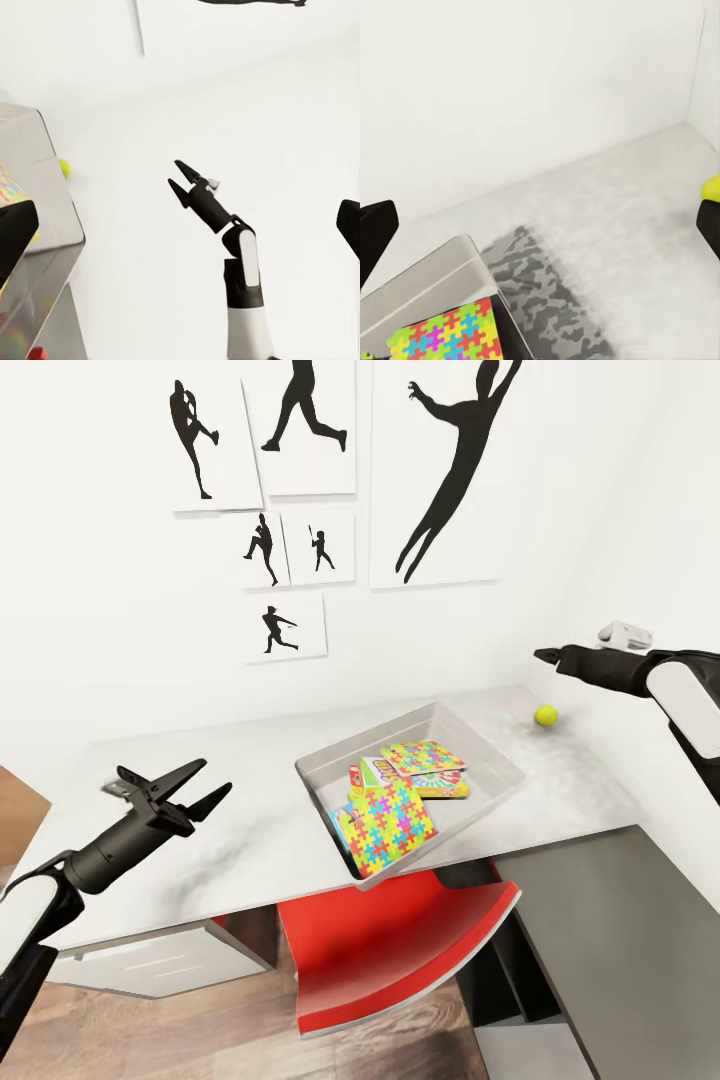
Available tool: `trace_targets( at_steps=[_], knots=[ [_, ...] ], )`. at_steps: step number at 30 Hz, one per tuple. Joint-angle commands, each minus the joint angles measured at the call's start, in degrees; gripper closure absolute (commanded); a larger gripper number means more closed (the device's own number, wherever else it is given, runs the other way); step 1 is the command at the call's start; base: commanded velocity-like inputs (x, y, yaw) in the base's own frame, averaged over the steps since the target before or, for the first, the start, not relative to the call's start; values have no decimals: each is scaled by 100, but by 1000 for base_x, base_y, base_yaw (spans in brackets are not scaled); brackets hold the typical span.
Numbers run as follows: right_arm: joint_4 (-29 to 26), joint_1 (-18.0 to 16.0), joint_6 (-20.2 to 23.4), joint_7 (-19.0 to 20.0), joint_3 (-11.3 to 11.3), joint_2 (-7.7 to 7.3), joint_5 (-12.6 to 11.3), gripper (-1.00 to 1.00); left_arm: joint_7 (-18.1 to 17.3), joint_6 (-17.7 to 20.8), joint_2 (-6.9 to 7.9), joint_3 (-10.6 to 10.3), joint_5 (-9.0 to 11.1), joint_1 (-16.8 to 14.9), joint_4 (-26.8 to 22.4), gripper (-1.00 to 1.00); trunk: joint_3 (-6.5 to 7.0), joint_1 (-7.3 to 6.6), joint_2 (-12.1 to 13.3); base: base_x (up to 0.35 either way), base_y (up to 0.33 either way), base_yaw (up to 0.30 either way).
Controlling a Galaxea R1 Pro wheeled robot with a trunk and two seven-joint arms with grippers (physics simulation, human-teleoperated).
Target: Put all the toys in the child's room - the three board games (two on the bed and one on the table), the two jigsaw puzzles on the table, and the tennis ball on the table - inside the toy box on the table in the child's room.
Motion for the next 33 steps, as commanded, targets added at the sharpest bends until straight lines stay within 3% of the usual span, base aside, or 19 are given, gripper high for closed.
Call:
trace_targets(
  at_steps=[1, 8, 26, 29, 33],
  knots=[
    [-6, -9, -33, -55, 19, -6, -60, -100, 35, 35, 1, -29, 56, -38, 1, -100, -10, 3, -11, 0, 0, 0],
    [-6, -9, -234, -55, 19, -6, -60, -100, 260, 35, 1, -235, 180, -262, 1, -100, -10, 3, -11, 0, 0, 0],
    [-6, -9, -234, -55, 19, -6, -60, -100, 837, 35, 1, -235, 180, -778, 1, -100, -10, 3, -11, 0, 0, 0],
    [-102, 2, -138, -114, 8, 92, -110, -100, 933, -8, 98, -137, 80, -681, -19, -100, -10, 3, -11, 0, 0, 0],
    [-216, 22, -12, -192, -120, 221, -137, -100, 802, 121, 227, -9, -51, -554, -36, -100, -10, 3, -11, 0, 0, 0]
  ],
)
